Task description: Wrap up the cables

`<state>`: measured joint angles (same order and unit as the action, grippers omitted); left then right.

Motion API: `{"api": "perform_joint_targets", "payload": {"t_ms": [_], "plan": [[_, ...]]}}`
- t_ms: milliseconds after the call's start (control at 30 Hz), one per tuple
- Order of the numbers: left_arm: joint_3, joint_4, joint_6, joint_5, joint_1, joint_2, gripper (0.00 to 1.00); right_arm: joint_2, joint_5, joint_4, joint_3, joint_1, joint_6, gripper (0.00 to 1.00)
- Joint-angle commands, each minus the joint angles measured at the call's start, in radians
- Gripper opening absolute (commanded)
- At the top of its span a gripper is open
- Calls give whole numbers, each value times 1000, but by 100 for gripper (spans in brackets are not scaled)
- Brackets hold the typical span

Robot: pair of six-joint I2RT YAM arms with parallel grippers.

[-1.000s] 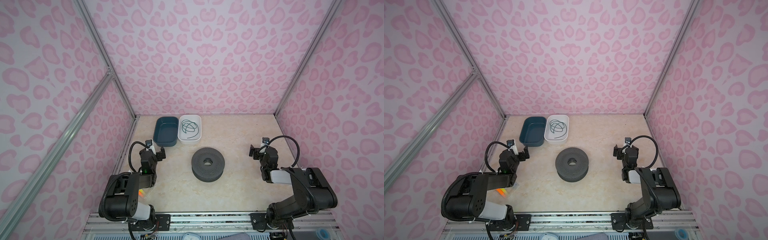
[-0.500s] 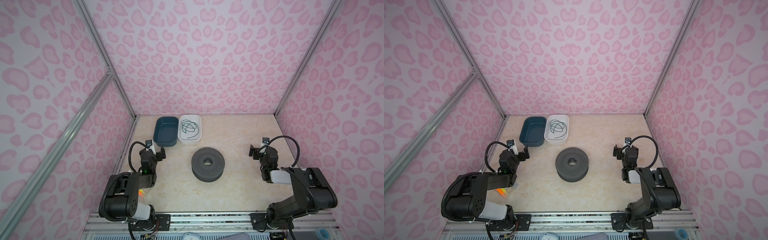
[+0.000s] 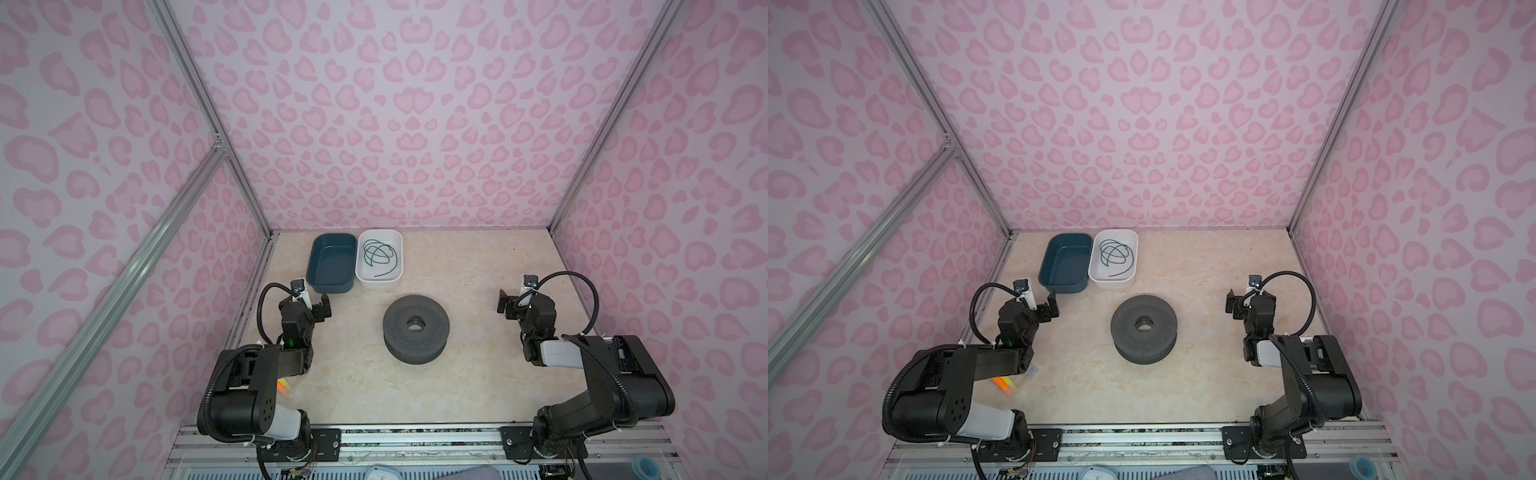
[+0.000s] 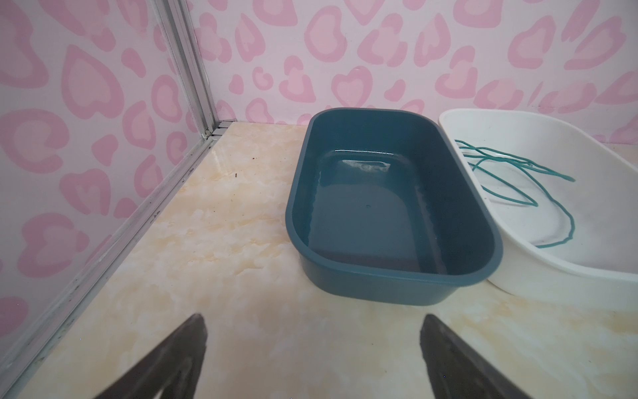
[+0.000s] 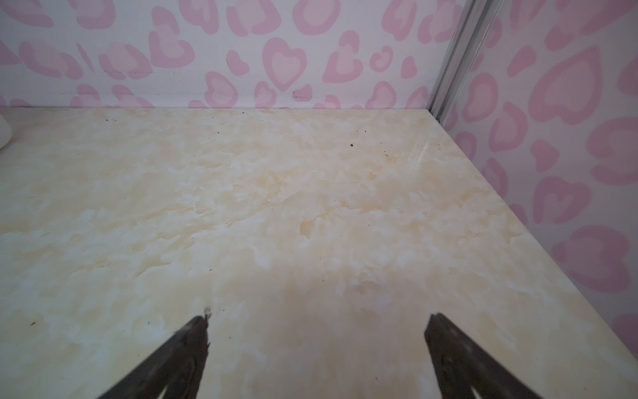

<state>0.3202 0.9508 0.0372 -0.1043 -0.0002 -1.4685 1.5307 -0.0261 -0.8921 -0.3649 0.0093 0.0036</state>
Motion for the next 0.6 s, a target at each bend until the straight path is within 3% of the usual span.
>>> {"api": "perform_joint_targets", "payload": {"t_ms": [0, 567], "plan": [[11, 23, 4, 6, 0, -5, 98, 0, -2, -17, -2, 1, -7, 100], [17, 12, 7, 20, 7, -6, 98, 0, 0, -18, -1, 3, -7, 100]]}}
